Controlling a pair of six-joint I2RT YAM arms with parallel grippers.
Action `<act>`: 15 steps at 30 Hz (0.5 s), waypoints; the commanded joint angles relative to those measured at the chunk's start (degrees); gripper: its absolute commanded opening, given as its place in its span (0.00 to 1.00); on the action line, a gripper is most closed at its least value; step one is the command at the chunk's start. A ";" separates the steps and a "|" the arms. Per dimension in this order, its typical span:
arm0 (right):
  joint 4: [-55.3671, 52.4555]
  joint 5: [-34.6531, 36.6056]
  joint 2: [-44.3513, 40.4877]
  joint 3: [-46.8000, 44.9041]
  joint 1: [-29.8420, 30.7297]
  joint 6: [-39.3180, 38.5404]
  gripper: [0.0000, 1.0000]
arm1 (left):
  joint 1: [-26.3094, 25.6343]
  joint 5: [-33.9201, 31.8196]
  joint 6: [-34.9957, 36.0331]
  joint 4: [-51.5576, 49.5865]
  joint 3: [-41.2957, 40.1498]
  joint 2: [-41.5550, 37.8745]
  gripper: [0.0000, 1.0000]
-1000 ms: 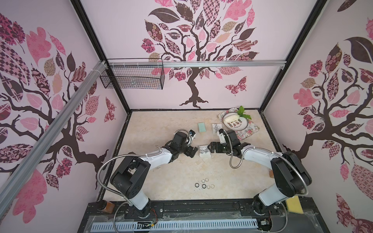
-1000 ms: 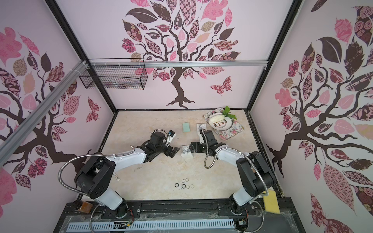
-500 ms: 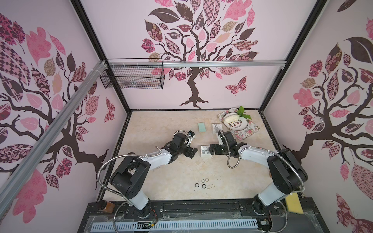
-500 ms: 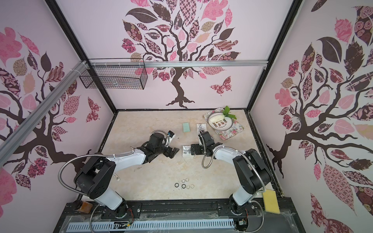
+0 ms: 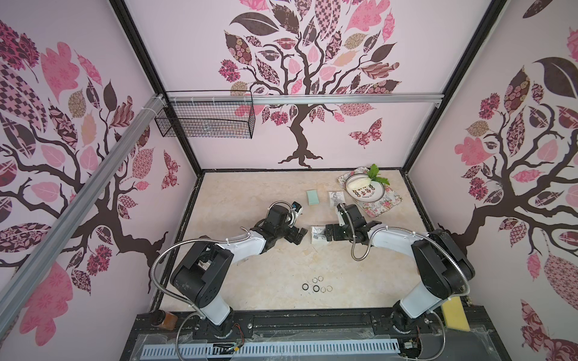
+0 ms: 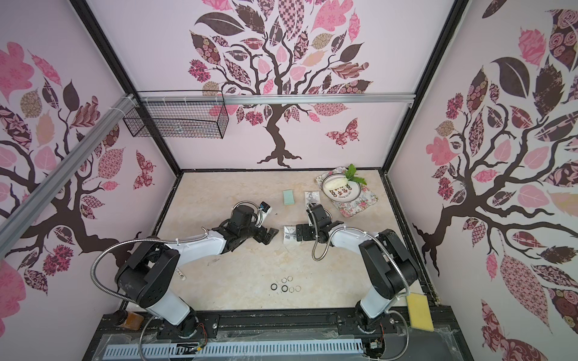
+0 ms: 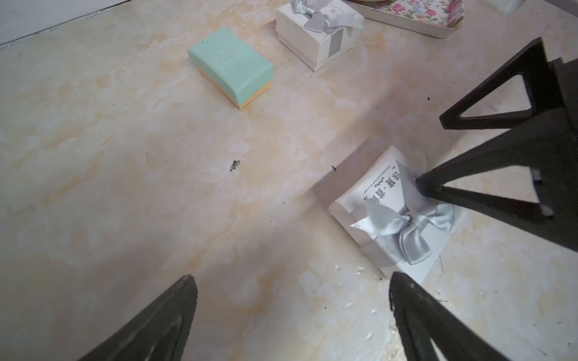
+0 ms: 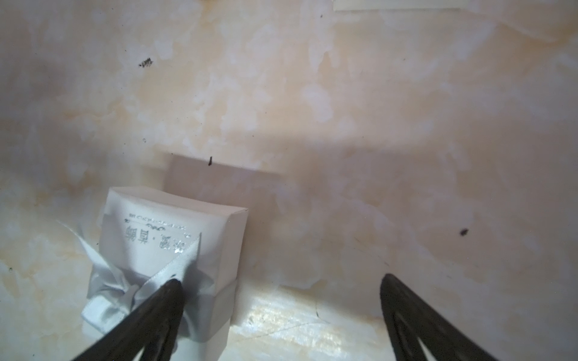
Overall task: Take the rings out of the lift-off lid box
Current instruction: Close the lid on the jewelry box.
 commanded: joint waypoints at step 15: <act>-3.31 1.02 1.57 1.30 1.62 -2.42 1.00 | -3.55 -1.36 -0.59 2.57 1.42 6.31 0.98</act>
